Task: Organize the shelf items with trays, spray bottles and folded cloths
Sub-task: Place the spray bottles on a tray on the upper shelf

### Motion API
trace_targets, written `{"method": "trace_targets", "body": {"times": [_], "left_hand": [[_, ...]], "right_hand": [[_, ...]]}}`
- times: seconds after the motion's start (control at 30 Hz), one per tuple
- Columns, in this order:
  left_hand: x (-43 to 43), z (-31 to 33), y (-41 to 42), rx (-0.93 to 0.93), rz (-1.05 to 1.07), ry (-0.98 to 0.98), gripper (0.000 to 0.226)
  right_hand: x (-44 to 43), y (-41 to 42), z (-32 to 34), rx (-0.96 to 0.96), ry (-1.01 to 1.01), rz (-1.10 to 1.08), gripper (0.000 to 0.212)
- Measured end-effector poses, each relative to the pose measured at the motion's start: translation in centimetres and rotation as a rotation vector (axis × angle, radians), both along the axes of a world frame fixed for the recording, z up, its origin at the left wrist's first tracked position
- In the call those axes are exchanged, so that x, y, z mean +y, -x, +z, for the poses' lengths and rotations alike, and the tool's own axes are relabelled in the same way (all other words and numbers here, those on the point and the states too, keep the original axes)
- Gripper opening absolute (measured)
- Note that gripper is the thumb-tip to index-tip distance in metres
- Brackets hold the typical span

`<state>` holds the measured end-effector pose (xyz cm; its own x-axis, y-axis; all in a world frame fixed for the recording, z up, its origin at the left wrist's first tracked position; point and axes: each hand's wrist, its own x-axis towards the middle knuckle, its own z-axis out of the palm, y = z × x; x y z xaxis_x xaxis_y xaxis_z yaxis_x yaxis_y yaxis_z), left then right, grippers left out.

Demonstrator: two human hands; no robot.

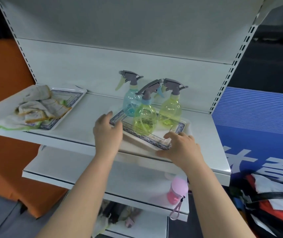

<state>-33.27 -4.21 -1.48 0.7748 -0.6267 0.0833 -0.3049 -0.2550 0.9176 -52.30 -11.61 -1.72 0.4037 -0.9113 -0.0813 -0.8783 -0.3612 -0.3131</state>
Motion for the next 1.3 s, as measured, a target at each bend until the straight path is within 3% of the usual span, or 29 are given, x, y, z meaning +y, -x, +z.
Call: {"method": "trace_targets", "body": {"times": [0.13, 0.23, 0.4, 0.63, 0.8, 0.9, 1.03, 1.3], "left_hand": [[-1.8, -0.1, -3.7, -0.128, -0.169, -0.326, 0.069], [-2.8, -0.9, -4.6, -0.276, -0.307, -0.445, 0.071], [-3.5, -1.5, -5.4, -0.549, -0.323, -0.491, 0.061], [-4.0, -2.0, -7.4, -0.569, -0.440, -0.476, 0.042], [-3.1, -1.6, -8.4, -0.513, -0.425, -0.264, 0.046], [-1.8, -1.4, -8.7, -0.369, -0.445, 0.003, 0.041], [0.8, -1.1, -8.3, -0.183, -0.570, 0.174, 0.026], [7.3, -2.3, -8.1, 0.082, -0.491, 0.175, 0.024]], "right_hand": [[-1.8, 0.5, 0.1, -0.022, -0.044, -0.091, 0.051], [-2.6, 0.5, 0.0, -0.023, -0.061, -0.154, 0.043], [-3.8, 0.0, 0.4, -0.091, -0.105, -0.236, 0.044], [-3.5, -1.7, 0.2, -0.256, -0.042, -0.416, 0.047], [0.0, -3.9, 0.0, -0.450, 0.105, -0.478, 0.033], [2.8, -6.0, -0.1, -0.531, 0.112, -0.455, 0.026], [6.3, -8.3, -0.3, -0.652, 0.101, -0.451, 0.017], [11.8, -11.2, -0.3, -0.894, -0.088, -0.248, 0.029]]}}
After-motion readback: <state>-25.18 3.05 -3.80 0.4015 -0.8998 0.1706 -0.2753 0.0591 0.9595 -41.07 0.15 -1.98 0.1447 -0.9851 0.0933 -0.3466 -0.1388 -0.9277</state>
